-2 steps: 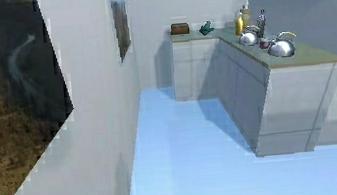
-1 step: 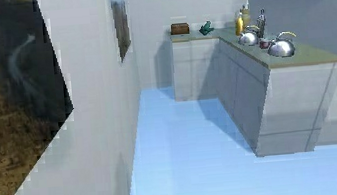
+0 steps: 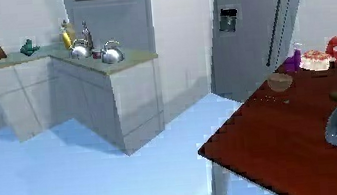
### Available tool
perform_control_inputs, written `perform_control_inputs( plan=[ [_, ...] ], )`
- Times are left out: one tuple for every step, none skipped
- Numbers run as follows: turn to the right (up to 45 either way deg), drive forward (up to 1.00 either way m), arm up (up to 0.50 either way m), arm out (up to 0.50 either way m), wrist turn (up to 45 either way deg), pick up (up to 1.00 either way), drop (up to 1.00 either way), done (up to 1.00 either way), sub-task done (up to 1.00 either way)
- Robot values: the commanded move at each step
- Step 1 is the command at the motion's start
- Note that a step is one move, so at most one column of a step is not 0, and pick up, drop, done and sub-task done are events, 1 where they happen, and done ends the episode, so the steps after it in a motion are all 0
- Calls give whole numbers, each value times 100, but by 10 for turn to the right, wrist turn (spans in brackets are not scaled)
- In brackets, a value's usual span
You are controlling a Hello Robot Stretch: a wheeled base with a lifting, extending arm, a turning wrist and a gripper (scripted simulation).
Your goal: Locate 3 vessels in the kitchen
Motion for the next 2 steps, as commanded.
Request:
perform_control_inputs(
  plan=[
    [-450, 0, 0, 0, 0, 0, 0, 0, 0],
    [0, 30, 0, 0, 0, 0, 0, 0, 0]
  ],
)
